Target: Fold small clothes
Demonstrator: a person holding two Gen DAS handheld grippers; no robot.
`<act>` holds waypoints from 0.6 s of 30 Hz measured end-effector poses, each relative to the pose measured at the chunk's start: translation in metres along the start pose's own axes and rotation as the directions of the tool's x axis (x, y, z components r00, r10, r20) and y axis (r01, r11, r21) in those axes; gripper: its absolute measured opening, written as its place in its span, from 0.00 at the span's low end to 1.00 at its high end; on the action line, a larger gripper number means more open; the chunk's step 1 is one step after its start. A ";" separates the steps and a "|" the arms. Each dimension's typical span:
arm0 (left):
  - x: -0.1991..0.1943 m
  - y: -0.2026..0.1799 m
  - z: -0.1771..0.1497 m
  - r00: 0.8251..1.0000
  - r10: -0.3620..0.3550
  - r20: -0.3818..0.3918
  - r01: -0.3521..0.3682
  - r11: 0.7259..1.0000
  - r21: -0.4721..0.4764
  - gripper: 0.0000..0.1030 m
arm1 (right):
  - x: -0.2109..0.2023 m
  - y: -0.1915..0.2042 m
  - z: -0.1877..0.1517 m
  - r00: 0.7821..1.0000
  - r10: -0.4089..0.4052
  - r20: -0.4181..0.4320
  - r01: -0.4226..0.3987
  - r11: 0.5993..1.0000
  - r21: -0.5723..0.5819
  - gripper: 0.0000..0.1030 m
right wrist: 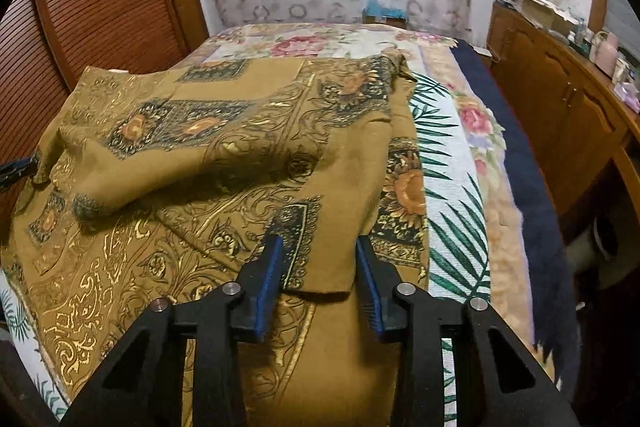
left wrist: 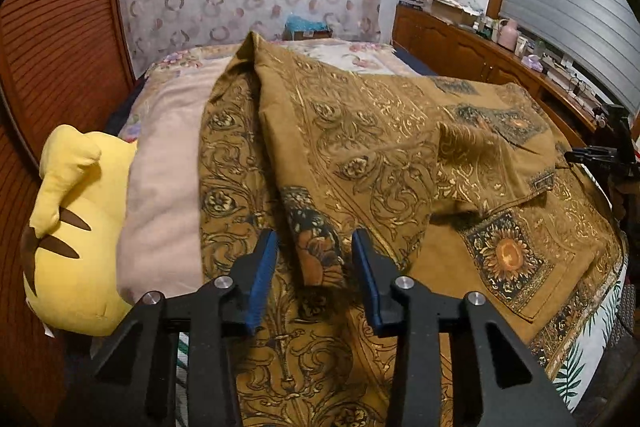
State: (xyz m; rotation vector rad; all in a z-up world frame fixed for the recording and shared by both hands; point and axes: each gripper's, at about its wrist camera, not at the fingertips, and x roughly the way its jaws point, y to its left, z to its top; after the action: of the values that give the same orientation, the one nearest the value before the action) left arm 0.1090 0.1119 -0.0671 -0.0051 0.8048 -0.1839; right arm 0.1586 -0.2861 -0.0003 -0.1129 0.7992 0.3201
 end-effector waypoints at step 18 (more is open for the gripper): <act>-0.066 -0.003 0.016 0.989 -0.013 0.149 0.017 0.999 -0.028 0.02 | -0.084 -0.014 -0.006 0.982 0.070 0.173 -0.074 0.997 0.017 0.02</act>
State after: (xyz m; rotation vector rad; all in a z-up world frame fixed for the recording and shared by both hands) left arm 0.0756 0.1187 -0.0083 -0.0518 0.6582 -0.1840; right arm 0.1041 -0.3209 0.0552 -0.0338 0.6356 0.3840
